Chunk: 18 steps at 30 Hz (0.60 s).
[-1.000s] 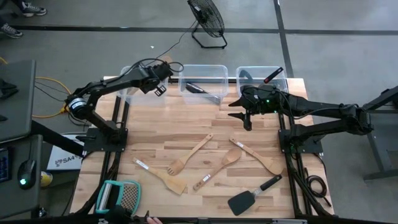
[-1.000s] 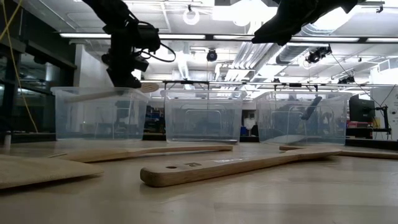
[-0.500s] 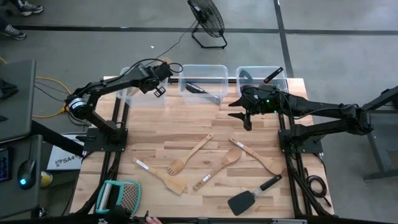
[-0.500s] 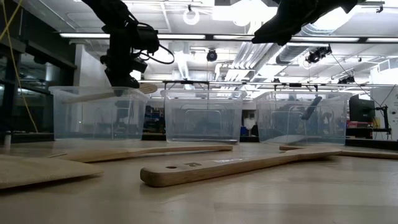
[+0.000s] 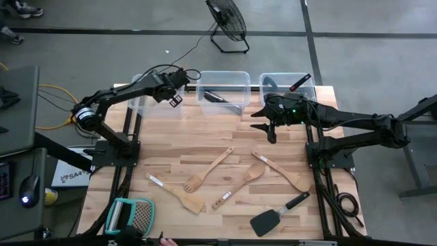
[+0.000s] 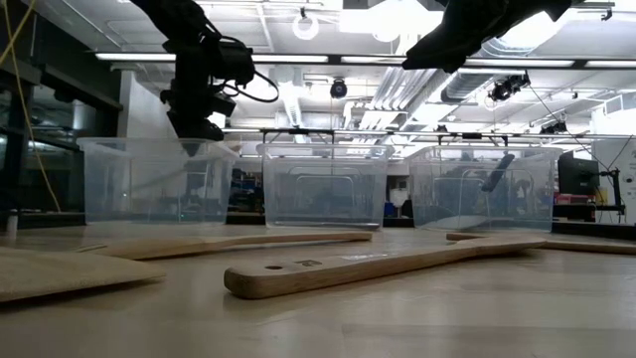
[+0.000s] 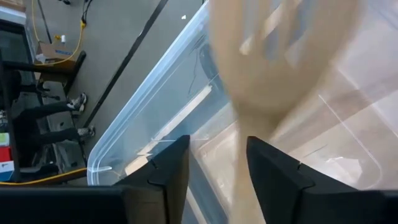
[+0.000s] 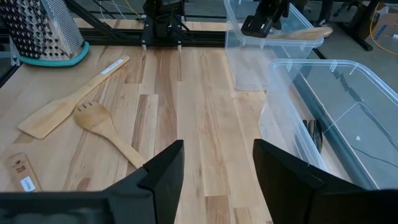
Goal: Pick & Place Kitchen Items
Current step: Put the brown wooden spoon into the left transparent bin
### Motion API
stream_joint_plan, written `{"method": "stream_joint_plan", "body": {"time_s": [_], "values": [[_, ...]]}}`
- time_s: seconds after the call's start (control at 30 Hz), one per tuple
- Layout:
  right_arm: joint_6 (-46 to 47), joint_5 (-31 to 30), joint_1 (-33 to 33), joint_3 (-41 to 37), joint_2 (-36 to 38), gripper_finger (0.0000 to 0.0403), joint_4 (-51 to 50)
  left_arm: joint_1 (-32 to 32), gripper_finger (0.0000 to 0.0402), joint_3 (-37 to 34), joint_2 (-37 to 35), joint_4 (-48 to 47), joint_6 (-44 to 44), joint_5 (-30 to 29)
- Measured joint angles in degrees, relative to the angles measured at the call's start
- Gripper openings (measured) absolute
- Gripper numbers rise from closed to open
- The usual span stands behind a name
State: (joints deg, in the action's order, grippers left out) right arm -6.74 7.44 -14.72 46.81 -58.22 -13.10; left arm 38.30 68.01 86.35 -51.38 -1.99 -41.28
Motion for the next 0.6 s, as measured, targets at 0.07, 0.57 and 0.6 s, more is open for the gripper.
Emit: {"method": "stream_joint_plan", "body": {"time_s": [0.07,0.57,0.6], "values": [[0.0,0.0,-0.02,0.0,-0.02,0.0184,0.0,0.0,0.0158,0.0,0.0,0.06,-0.01,-0.01],[0.0,0.02,0.0,0.0,0.0,0.0184,0.0,-2.11,0.0159,2.16,-7.76,0.49,-0.04,2.47],[0.0,0.0,-0.02,0.0,-0.01,0.0184,0.0,-2.66,0.0159,2.17,-8.62,0.48,-0.05,3.8]]}}
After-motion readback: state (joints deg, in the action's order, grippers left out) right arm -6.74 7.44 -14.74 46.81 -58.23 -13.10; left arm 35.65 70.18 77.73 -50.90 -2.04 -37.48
